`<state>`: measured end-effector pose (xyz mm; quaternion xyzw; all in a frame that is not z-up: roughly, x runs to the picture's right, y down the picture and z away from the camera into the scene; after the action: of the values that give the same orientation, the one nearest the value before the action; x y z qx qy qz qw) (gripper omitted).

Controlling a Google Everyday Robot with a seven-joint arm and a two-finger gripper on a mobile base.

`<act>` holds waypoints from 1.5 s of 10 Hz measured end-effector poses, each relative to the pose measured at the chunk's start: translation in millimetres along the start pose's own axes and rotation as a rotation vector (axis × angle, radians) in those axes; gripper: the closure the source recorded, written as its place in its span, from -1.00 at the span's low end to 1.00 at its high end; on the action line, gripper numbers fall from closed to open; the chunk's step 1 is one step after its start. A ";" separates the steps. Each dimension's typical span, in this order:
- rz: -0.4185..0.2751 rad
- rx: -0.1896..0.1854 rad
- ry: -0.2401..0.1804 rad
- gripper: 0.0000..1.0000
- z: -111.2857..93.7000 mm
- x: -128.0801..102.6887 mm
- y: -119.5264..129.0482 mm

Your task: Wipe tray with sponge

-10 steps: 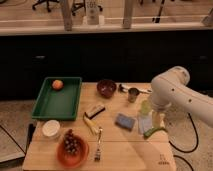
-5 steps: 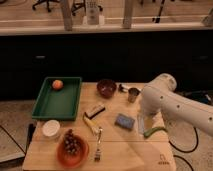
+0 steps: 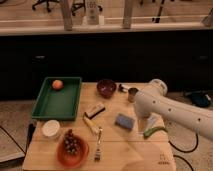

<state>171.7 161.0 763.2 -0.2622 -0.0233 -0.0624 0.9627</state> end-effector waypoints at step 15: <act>0.001 -0.024 -0.136 -0.60 75.8 -12.1 -17.9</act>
<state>156.3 185.5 836.6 -0.2775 -0.0875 -0.0442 0.9557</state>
